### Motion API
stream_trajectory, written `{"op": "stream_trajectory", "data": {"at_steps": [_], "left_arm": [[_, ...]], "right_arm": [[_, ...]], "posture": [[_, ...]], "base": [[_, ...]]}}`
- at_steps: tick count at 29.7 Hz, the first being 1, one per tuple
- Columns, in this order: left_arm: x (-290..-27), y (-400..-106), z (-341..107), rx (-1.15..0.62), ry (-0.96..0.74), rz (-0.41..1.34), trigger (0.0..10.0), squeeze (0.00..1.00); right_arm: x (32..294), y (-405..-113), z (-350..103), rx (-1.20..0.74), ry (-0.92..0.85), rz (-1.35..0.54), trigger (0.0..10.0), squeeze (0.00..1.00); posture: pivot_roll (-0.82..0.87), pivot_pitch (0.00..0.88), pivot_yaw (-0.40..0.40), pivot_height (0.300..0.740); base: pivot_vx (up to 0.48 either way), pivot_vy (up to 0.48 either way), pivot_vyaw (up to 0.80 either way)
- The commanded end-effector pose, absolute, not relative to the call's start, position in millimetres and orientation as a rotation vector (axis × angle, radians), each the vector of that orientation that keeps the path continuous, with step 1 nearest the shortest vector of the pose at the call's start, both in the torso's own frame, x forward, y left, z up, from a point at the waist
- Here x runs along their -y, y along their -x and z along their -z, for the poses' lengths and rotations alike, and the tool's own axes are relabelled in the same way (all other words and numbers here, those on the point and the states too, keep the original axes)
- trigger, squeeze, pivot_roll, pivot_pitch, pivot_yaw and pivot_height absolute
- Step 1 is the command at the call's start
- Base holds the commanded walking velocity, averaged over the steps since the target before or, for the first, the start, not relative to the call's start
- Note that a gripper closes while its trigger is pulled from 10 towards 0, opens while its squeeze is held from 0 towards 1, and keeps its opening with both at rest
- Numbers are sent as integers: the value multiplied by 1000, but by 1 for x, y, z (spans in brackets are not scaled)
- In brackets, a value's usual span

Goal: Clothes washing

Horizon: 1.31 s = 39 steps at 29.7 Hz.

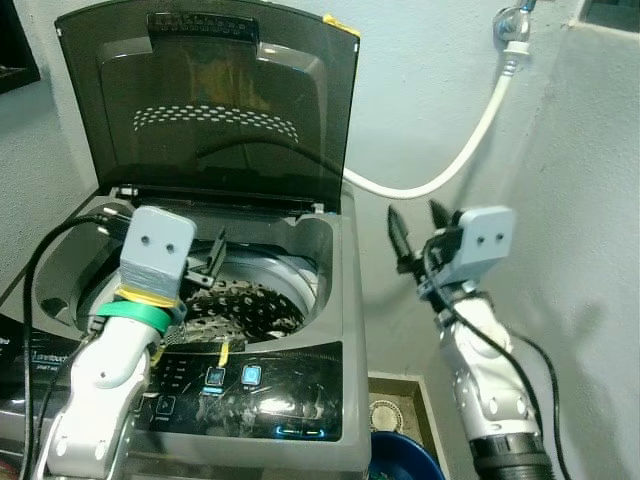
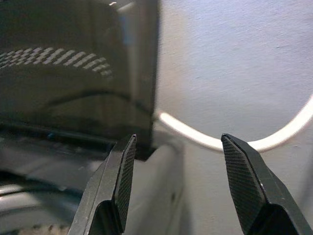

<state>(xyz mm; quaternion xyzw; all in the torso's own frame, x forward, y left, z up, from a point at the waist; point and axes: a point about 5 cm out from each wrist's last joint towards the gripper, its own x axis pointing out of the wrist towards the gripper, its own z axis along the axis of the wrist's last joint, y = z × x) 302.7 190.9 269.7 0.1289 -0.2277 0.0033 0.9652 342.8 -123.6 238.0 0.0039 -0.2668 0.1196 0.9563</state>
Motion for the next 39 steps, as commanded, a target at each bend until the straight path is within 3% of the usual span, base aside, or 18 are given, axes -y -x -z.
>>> {"op": "stream_trajectory", "data": {"at_steps": [1, 12, 39], "left_arm": [[-196, -307, -274, 479, -242, -31, 10000, 0], [-201, -309, -280, 502, -255, -56, 10000, 0], [-195, -314, -271, 479, -206, -39, 10000, 0]], "right_arm": [[119, -343, -227, 515, 14, -260, 10000, 0], [130, -350, -237, 530, -18, -149, 10000, 0], [126, -356, -244, 536, -56, -140, 10000, 0]], "posture": [[63, 0, 9, 740], [67, 0, 15, 740], [64, 5, 14, 740]], "base": [[0, 0, 0], [0, 0, 0], [-15, 0, 0]]}}
